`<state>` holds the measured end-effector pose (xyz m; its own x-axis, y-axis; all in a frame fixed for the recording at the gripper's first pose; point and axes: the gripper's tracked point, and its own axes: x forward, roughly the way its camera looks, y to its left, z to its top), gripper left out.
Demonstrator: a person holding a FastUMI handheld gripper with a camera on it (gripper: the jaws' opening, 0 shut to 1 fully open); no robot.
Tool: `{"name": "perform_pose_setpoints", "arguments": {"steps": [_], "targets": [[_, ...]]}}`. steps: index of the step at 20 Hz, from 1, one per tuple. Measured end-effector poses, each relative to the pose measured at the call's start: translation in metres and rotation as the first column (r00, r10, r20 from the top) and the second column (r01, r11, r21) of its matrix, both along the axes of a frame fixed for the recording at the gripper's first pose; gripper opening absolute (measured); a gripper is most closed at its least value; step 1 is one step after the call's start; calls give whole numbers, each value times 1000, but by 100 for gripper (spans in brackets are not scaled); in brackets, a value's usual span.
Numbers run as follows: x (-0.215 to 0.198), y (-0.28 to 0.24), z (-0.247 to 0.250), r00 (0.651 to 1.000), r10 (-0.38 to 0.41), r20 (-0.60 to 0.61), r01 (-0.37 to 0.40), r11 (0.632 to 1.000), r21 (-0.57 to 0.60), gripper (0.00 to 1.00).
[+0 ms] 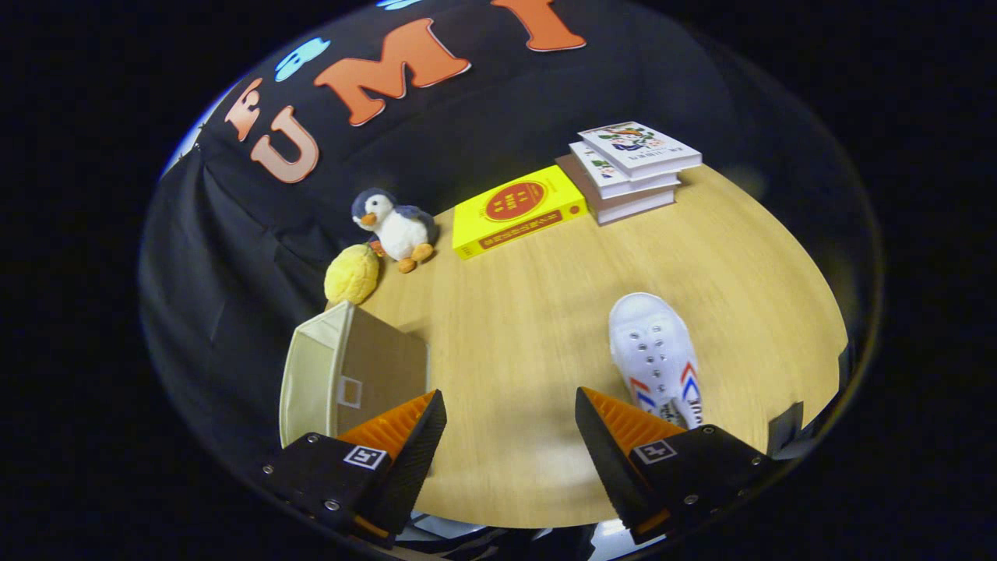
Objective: Open the storage box then place both shoes into the box .Put the left shoe in first, then the right shoe, with the right side of both shoes facing outward in a uniform manner.
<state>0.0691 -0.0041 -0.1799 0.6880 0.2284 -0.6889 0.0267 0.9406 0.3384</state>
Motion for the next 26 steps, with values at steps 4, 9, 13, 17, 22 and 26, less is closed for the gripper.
{"name": "perform_pose_setpoints", "arguments": {"steps": [4,9,13,17,22,26], "targets": [[-3,-69,-30,996,-24,-81,18,997,-72,97],[-4,-112,-72,983,-14,-184,-10,992,-129,96],[-6,-123,-103,968,10,-251,-47,989,-143,96],[-4,-124,-122,956,26,-292,-68,989,-134,82],[-3,-112,-126,941,85,-329,-137,981,-139,39],[-3,-116,-125,949,76,-306,-123,983,-137,30]]}}
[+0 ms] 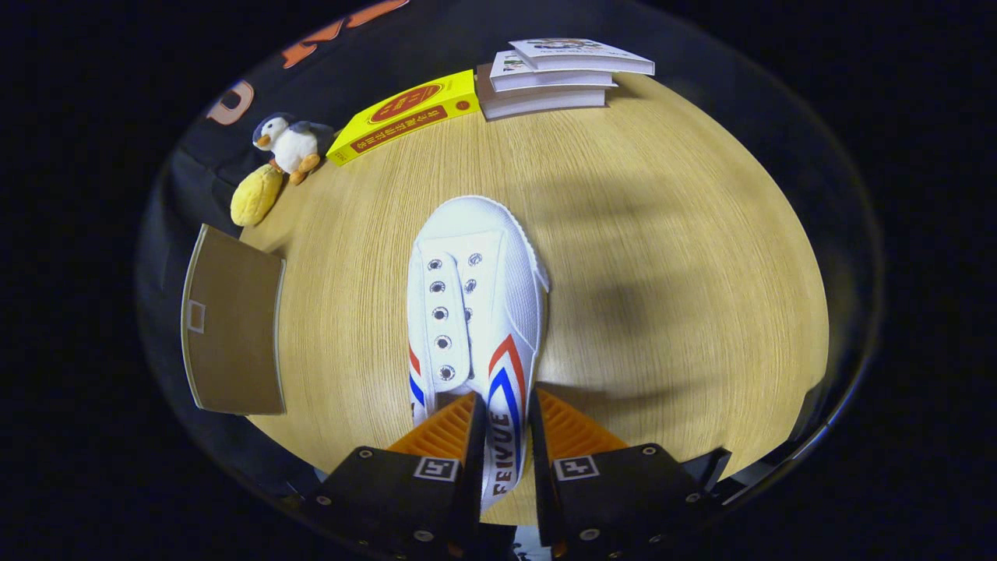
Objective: Open the storage box then place both shoes into the box .Put the left shoe in first, then the right shoe, with the right side of both shoes facing outward in a uniform manner.
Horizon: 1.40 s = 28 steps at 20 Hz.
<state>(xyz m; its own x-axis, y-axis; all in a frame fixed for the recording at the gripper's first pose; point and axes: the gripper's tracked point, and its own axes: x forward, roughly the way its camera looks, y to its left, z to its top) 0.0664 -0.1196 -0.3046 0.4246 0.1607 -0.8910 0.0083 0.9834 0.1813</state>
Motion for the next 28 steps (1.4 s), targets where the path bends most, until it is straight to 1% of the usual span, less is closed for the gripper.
{"name": "perform_pose_setpoints", "arguments": {"steps": [1,2,3,4,5,8,13,15,18,22,25,28], "targets": [[0,-1,0,1000,-7,20,7,1000,7,27],[1,-4,1,999,-22,38,22,1000,17,18],[2,-5,2,997,-47,56,45,999,30,14],[3,-6,3,995,-59,75,58,998,27,4],[2,-7,5,994,-65,93,64,998,10,1],[0,-3,15,991,-65,118,68,997,-22,0],[-1,29,47,981,-110,162,105,994,42,0],[-3,48,65,976,-113,186,105,993,56,0],[-6,85,95,969,-112,220,94,991,90,0],[-12,140,141,957,-93,274,65,992,109,0],[-16,189,176,945,-107,309,58,985,164,0],[-16,238,201,934,-95,345,29,981,192,0]]}}
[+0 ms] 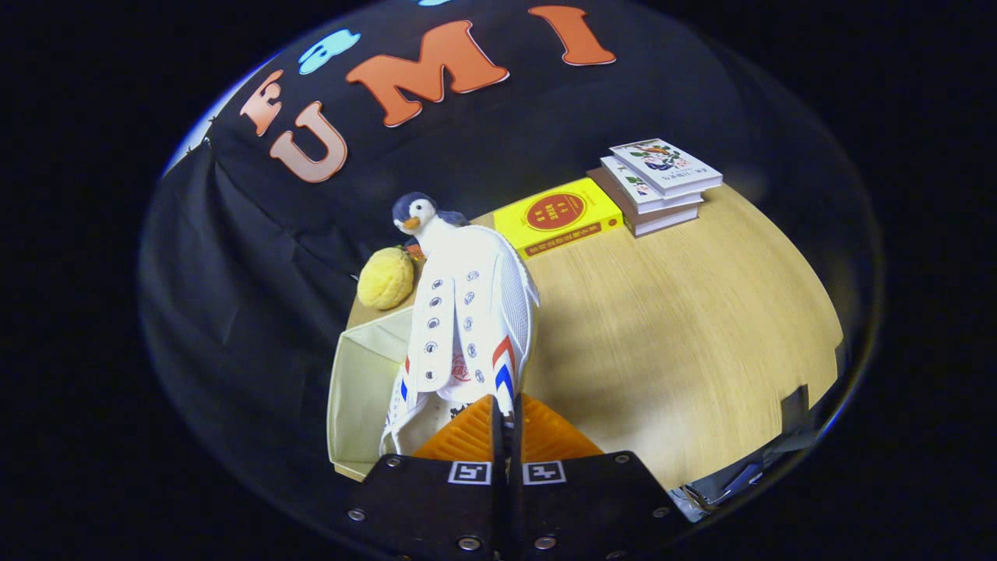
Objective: Open the storage box then place both shoes into the box .Put the left shoe in first, then the right shoe, with the right side of both shoes facing outward in a uniform manner.
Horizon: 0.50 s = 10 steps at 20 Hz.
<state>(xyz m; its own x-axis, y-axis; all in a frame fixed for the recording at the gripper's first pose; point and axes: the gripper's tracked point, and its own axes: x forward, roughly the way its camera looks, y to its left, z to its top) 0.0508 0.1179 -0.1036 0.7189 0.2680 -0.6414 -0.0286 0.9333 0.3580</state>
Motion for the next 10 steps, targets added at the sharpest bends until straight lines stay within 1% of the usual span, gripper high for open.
{"name": "perform_pose_setpoints", "arguments": {"steps": [2,5,10], "targets": [[0,35,9,999,25,20,-25,1000,1,0],[-2,82,6,998,57,14,-57,998,-3,0],[-6,136,-29,994,103,-47,-105,993,-57,0]]}}
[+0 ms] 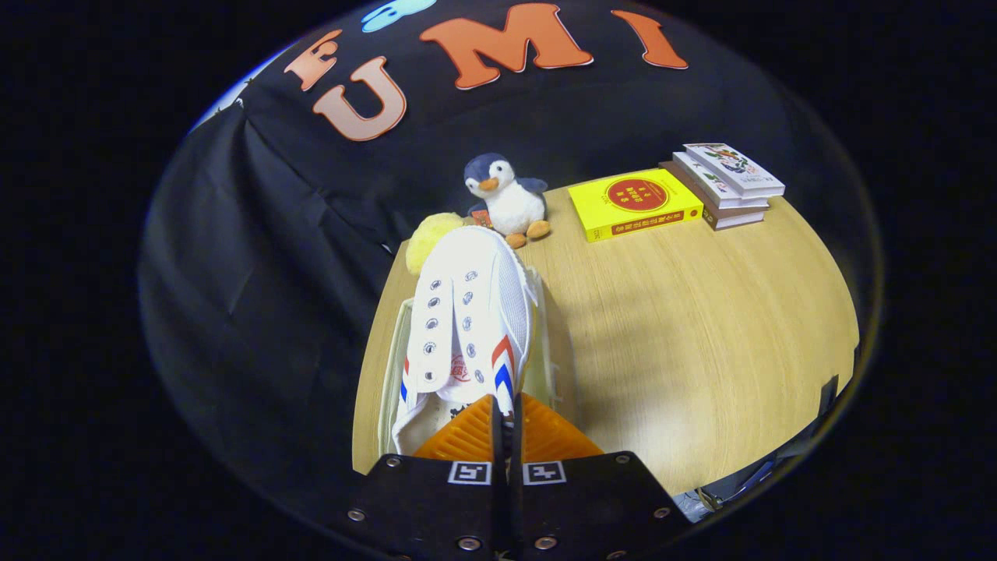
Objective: Open the storage box then place both shoes into the box .Put the left shoe in first, then the right shoe, with the right side of both shoes facing outward in a uniform manner.
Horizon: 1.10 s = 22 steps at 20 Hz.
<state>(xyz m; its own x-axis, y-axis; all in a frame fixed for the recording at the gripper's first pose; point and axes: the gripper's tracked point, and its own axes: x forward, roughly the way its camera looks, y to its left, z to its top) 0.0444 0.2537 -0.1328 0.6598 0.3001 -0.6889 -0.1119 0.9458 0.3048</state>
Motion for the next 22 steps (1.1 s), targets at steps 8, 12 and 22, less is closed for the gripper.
{"name": "perform_pose_setpoints", "arguments": {"steps": [8,12,22], "targets": [[4,2,-58,995,-70,-73,56,982,-182,1],[6,3,-76,990,-106,-94,80,966,-245,3],[21,-3,12,991,-59,120,86,968,-235,66]]}}
